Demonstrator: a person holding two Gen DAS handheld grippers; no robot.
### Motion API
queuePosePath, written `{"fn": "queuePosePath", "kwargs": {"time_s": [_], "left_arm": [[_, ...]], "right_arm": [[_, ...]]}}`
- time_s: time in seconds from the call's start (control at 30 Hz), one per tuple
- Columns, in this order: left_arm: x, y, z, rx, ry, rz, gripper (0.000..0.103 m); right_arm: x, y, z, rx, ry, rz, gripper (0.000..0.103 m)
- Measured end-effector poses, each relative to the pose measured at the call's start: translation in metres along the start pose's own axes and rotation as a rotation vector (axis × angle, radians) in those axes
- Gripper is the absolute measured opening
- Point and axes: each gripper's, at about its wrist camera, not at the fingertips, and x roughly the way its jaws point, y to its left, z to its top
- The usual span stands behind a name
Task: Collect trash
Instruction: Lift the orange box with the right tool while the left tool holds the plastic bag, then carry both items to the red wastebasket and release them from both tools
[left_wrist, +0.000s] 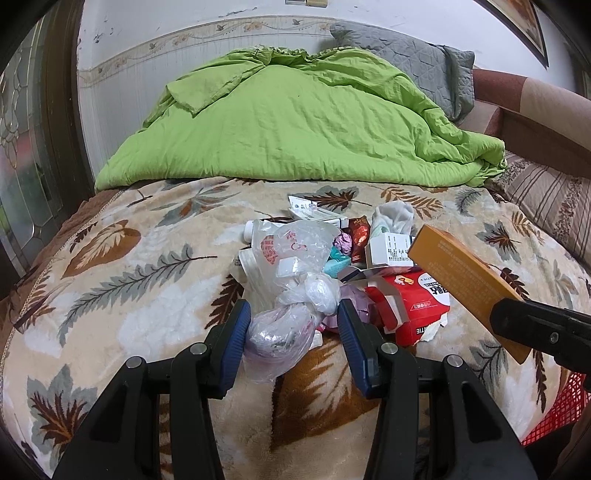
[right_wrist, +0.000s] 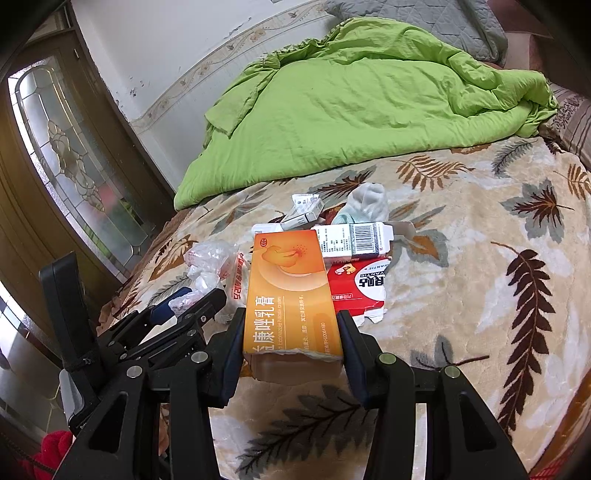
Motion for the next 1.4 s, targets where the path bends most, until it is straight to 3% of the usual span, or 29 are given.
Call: {"fn": "queuePosePath", "kwargs": {"time_s": [1.4], "left_arm": [[-0.003,-0.007,-0.002,0.01,-0.001,-0.01,0.047]], "right_arm": [[-0.014,-0.008,0.001,0.042,-0.027,0.013,0.052]]}}
